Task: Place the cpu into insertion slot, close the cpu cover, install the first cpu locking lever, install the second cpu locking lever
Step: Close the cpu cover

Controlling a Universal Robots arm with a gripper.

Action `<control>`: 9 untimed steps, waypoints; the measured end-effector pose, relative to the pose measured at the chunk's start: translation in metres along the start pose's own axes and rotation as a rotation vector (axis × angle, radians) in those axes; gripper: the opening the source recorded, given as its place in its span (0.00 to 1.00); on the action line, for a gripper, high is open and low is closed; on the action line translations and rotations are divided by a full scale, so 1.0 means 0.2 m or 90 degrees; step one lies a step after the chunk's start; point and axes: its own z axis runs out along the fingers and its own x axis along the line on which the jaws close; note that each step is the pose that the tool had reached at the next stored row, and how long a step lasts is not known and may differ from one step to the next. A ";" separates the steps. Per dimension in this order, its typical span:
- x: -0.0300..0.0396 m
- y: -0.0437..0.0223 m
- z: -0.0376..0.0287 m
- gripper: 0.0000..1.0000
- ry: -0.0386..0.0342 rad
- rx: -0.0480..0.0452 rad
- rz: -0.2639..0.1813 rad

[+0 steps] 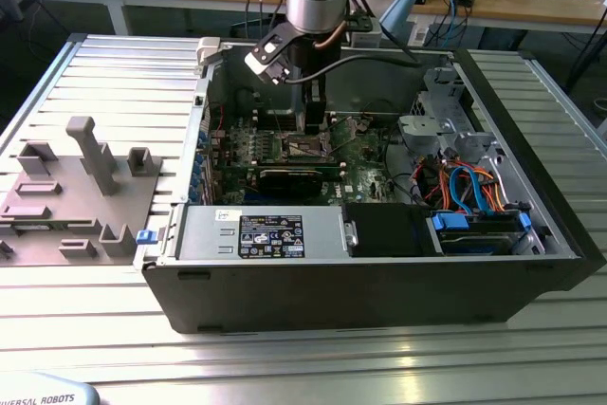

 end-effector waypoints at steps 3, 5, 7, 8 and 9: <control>0.002 0.000 0.003 0.54 0.0000 0.0000 0.000; 0.004 -0.001 0.009 0.54 0.0000 0.0000 0.000; 0.007 -0.001 0.014 0.54 0.0000 -0.0001 0.000; 0.009 -0.001 0.017 0.54 0.0001 -0.0001 0.000; 0.011 -0.001 0.019 0.54 0.0000 0.0000 0.000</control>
